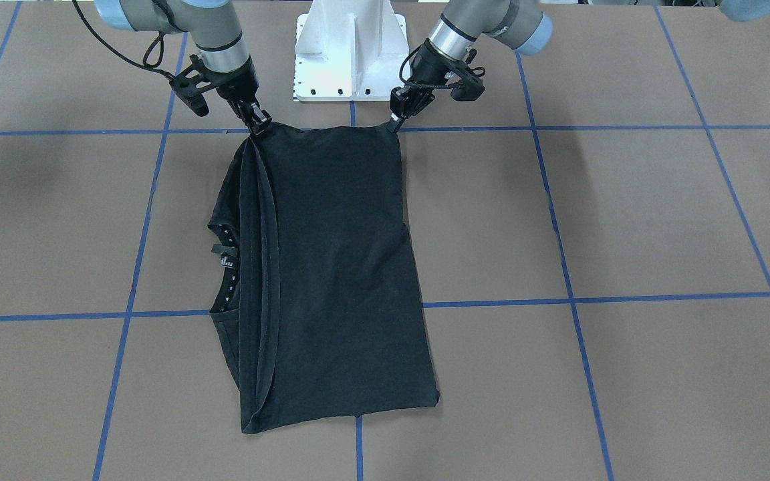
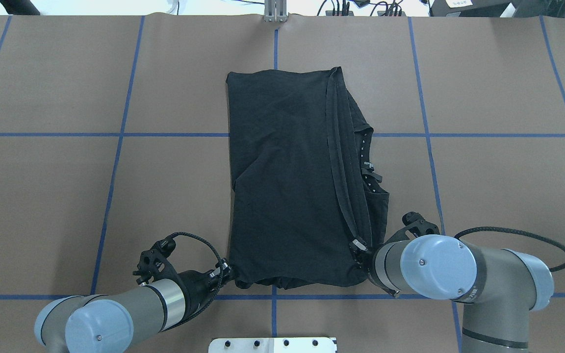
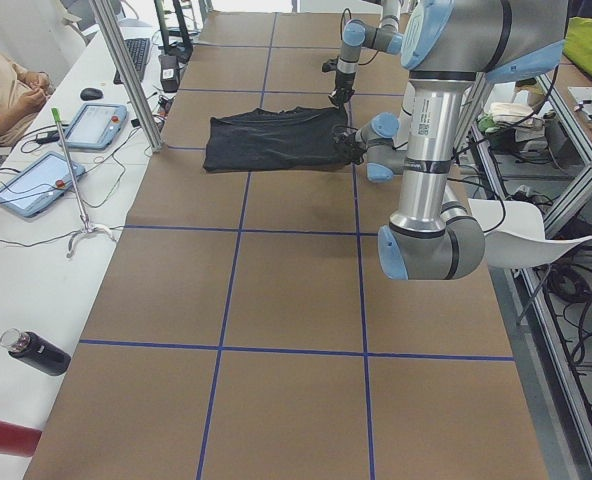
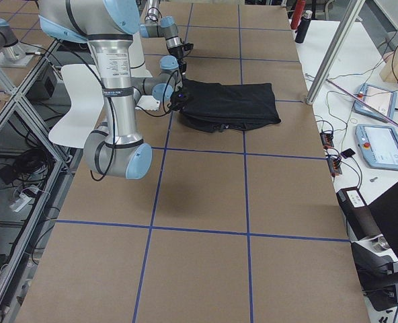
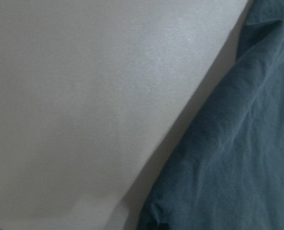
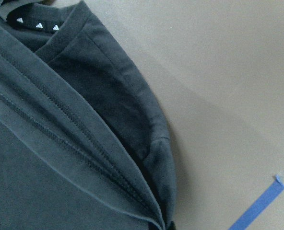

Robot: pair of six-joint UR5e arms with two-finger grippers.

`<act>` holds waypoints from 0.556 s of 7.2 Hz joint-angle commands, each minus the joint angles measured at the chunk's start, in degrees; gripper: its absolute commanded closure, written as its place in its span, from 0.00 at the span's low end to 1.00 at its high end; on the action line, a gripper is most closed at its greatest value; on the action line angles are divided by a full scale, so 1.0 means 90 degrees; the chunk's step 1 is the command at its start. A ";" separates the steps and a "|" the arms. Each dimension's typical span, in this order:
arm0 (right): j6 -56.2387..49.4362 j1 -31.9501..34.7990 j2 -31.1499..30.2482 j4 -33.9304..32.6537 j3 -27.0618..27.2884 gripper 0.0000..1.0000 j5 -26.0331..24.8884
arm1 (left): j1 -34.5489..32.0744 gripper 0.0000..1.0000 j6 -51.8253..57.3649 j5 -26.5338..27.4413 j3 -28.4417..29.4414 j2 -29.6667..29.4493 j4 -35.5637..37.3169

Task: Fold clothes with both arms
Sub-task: 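Grasp the near edge corners with both grippers and pull toward the robot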

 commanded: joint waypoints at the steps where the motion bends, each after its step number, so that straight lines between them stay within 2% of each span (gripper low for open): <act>1: 0.0074 -0.0092 -0.0317 0.0000 0.0513 1.00 0.0160 | 0.0045 1.00 0.0005 -0.0344 -0.0685 0.0310 0.0036; 3: 0.0201 -0.0092 -0.0572 0.0010 0.1167 1.00 0.0589 | 0.0075 1.00 0.0005 -0.0453 -0.0990 0.0477 0.0085; 4: 0.0240 -0.0092 -0.0573 0.0048 0.1286 1.00 0.0765 | 0.0084 1.00 -0.0024 -0.0501 -0.1310 0.0449 0.0085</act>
